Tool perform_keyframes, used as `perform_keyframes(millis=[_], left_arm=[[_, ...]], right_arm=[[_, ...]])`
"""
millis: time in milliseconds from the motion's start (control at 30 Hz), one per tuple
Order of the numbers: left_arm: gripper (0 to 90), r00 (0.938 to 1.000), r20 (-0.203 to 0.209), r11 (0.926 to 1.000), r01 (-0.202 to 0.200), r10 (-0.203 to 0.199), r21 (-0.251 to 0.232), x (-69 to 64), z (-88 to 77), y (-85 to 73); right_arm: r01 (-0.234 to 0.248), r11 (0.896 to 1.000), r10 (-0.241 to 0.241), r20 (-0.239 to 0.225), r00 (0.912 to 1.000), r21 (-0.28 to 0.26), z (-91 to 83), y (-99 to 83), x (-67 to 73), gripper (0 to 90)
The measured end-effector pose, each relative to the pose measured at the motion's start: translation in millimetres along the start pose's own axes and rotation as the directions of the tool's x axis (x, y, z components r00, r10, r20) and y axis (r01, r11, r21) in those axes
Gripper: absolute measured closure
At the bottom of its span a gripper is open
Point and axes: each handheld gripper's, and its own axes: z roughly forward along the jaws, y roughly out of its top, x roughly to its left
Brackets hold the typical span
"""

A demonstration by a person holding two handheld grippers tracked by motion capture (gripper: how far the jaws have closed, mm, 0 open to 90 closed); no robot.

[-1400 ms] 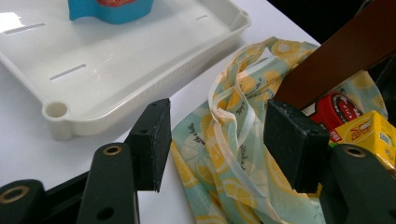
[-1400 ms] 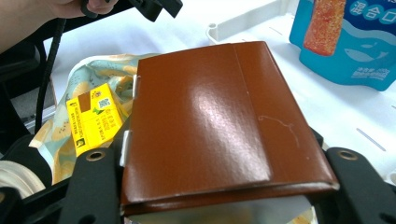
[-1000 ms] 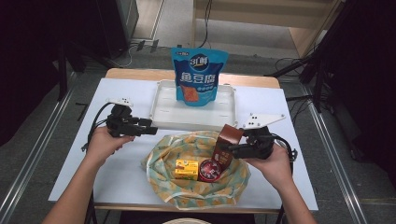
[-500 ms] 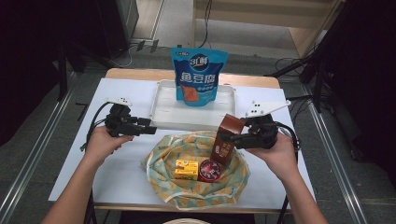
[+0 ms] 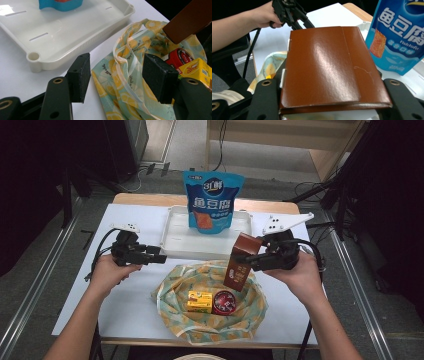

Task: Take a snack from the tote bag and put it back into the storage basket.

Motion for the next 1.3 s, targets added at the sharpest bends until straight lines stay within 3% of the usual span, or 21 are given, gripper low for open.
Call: perform_keyframes(millis=[333, 567, 1033, 1300], left_arm=[[40.3, 1.0000, -0.001, 0.9999, -0.009, 0.009, 0.006, -0.7, 0.0, -0.4], [40.3, 1.0000, 0.003, 1.0000, -0.002, 0.002, 0.002, -2.2, -1.9, -1.8], [40.3, 1.0000, 0.000, 0.9999, -0.007, 0.007, -0.014, -5.6, -9.5, -6.9], [40.3, 1.0000, 0.000, 0.9999, -0.007, 0.007, -0.009, -6.0, -8.5, -9.0]], right_arm=[[0.011, 0.999, -0.011, 0.005, 0.9999, -0.032, -8.3, 18.8, -6.1, 43.8], [0.004, 0.999, -0.003, 0.030, 0.9996, -0.045, -12.3, 27.2, -19.5, 43.9], [-0.035, 0.999, 0.038, 0.078, 0.9962, -0.037, 12.5, 37.7, -64.0, 43.9], [-0.046, 0.999, 0.048, 0.085, 0.9952, -0.025, 31.4, 44.2, -77.7, 43.9]])
